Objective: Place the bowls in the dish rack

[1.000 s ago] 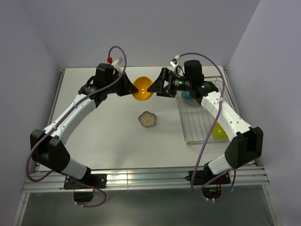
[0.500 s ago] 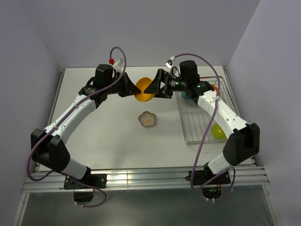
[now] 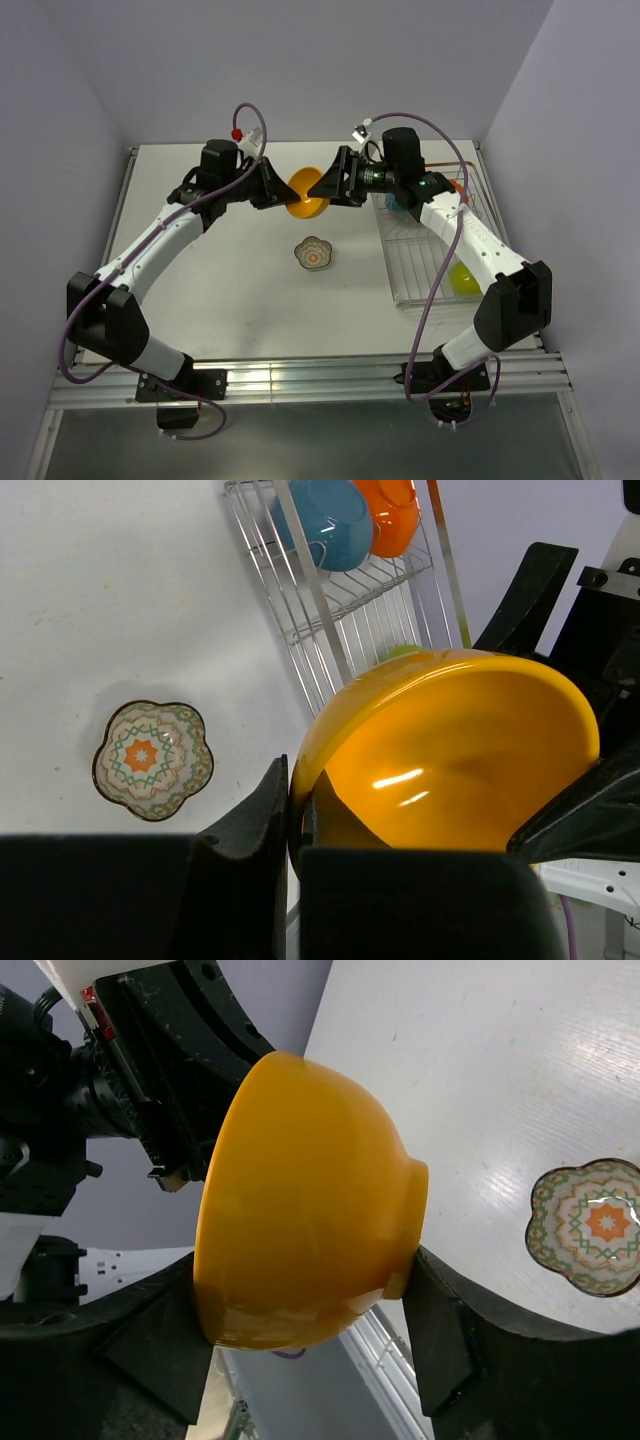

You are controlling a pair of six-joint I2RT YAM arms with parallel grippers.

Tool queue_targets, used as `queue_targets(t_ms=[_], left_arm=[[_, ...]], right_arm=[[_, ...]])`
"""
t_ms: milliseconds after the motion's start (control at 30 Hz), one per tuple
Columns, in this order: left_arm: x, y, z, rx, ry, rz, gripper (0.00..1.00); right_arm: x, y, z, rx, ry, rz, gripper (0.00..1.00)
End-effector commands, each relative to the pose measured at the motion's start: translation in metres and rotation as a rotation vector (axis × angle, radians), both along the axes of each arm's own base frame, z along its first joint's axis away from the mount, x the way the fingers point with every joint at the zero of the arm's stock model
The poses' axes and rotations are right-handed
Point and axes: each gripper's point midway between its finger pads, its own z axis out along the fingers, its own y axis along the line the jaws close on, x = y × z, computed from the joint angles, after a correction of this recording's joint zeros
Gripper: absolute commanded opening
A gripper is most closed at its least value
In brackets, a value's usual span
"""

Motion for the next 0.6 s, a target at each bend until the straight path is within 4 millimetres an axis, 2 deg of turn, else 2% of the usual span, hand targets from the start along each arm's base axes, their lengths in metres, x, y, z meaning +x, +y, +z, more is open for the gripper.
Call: queue_targets(t_ms=[0, 167, 267, 300, 333, 400, 433, 500, 533, 567], left_arm=[[0.000, -0.003, 0.024, -0.075, -0.051, -0.022, 0.00], [0.002, -0.001, 0.019, -0.081, -0.032, -0.019, 0.00], [0.003, 0.000, 0.018, -0.087, -0.023, -0.019, 0.01], [0.003, 0.001, 0.017, -0.087, -0.021, -0.020, 0.04], [0.003, 0.001, 0.017, -0.086, -0.018, -0.018, 0.14], [0.004, 0.004, 0.017, -0.086, -0.022, -0.015, 0.28], [0.004, 0.004, 0.016, -0.083, -0.018, -0.013, 0.40], [0.004, 0.005, 0.017, -0.080, -0.025, -0.016, 0.48], [0.004, 0.006, 0.016, -0.078, -0.023, -0.013, 0.57], [0.004, 0.007, 0.015, -0.074, -0.021, -0.013, 0.61]], right_arm=[[-0.002, 0.004, 0.027, 0.061, -0.080, 0.036, 0.63], [-0.005, 0.005, 0.031, 0.072, -0.088, 0.048, 0.48], [-0.005, 0.004, 0.033, 0.077, -0.094, 0.051, 0.24], [-0.004, 0.002, 0.035, 0.078, -0.099, 0.047, 0.07], [-0.004, 0.001, 0.034, 0.076, -0.100, 0.047, 0.00], [-0.002, -0.002, 0.035, 0.064, -0.112, 0.037, 0.00], [-0.001, -0.006, 0.037, 0.059, -0.120, 0.026, 0.00], [-0.001, -0.011, 0.039, 0.045, -0.141, 0.015, 0.00], [-0.001, -0.014, 0.041, 0.042, -0.151, 0.010, 0.00], [0.000, -0.017, 0.038, 0.027, -0.156, 0.006, 0.00]])
